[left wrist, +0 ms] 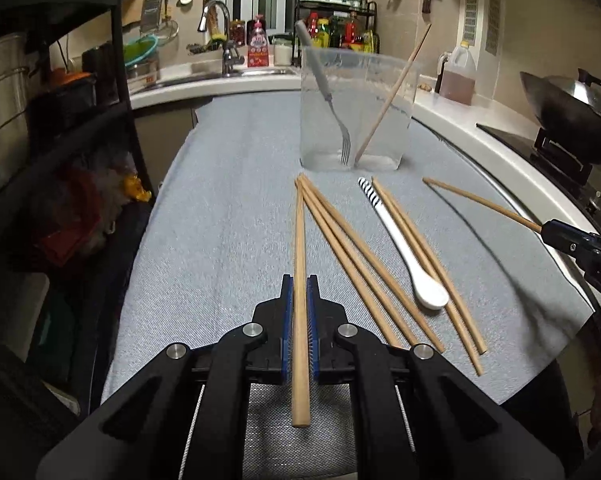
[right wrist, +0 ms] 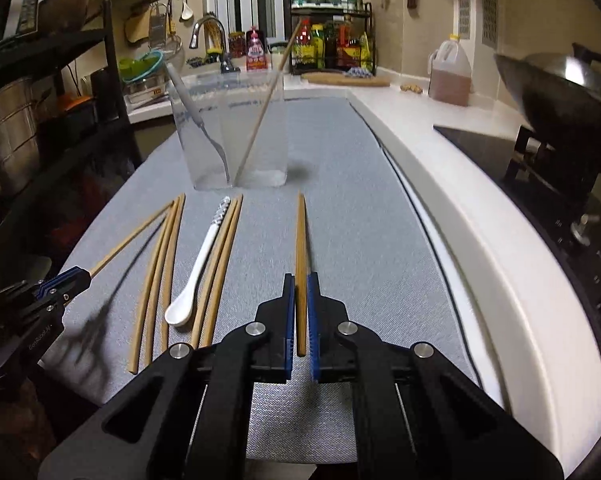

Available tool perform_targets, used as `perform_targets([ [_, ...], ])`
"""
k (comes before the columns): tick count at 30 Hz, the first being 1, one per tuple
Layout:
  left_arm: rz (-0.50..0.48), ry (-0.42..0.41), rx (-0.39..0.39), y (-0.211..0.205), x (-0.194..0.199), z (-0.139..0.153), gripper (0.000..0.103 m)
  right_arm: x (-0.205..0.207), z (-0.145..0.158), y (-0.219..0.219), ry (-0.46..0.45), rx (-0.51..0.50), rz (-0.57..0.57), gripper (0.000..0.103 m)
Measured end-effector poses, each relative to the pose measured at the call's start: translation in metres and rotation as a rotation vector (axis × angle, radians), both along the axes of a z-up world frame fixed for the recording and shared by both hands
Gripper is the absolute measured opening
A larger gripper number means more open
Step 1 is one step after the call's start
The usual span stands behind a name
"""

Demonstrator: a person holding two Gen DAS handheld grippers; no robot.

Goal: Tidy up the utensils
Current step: 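Lift and carry the chopstick in the left tool while the right tool carries its chopstick to the container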

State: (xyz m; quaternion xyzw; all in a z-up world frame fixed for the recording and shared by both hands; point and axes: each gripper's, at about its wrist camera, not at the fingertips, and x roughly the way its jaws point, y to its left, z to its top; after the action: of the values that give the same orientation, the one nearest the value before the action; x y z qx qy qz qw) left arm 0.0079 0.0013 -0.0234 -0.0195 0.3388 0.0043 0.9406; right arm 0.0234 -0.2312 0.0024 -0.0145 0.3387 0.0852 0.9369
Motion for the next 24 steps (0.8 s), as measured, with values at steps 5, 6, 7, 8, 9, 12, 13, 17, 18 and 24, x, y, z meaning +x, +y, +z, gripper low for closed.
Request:
perform_targets([
  [5, -0.001, -0.062, 0.013, 0.000, -0.008, 0.018, 0.007, -0.009, 0.023, -0.002, -0.067, -0.007, 0.003, 0.006],
  [6, 0.002, -0.075, 0.014, 0.001, -0.010, 0.022, 0.007, -0.010, 0.028, -0.003, -0.081, -0.005, 0.002, 0.006],
  [7, 0.005, -0.084, 0.013, 0.002, -0.010, 0.025, 0.007, -0.011, 0.032, -0.004, -0.091, -0.005, 0.001, 0.006],
  [8, 0.006, -0.090, 0.012, 0.003, -0.010, 0.028, 0.007, -0.012, 0.036, -0.005, -0.102, -0.004, 0.003, 0.006],
  [9, 0.008, -0.095, 0.011, 0.004, -0.010, 0.031, 0.007, -0.011, 0.040, -0.005, -0.109, -0.002, 0.006, 0.006],
  [12, 0.007, -0.103, 0.008, 0.005, -0.009, 0.037, 0.007, -0.010, 0.050, -0.006, -0.127, 0.005, 0.014, 0.006],
  [13, 0.008, -0.108, 0.002, 0.006, -0.008, 0.042, 0.007, -0.008, 0.054, -0.007, -0.134, 0.010, 0.016, 0.006],
  [17, 0.012, -0.133, -0.009, 0.014, -0.001, 0.058, 0.007, -0.002, 0.069, -0.008, -0.155, 0.028, 0.024, 0.006],
  [18, 0.012, -0.137, -0.011, 0.015, 0.000, 0.062, 0.007, 0.000, 0.073, -0.009, -0.160, 0.032, 0.028, 0.006],
  [24, 0.007, -0.158, -0.056, 0.036, 0.025, 0.093, 0.007, 0.019, 0.091, -0.007, -0.176, 0.059, 0.055, 0.006],
])
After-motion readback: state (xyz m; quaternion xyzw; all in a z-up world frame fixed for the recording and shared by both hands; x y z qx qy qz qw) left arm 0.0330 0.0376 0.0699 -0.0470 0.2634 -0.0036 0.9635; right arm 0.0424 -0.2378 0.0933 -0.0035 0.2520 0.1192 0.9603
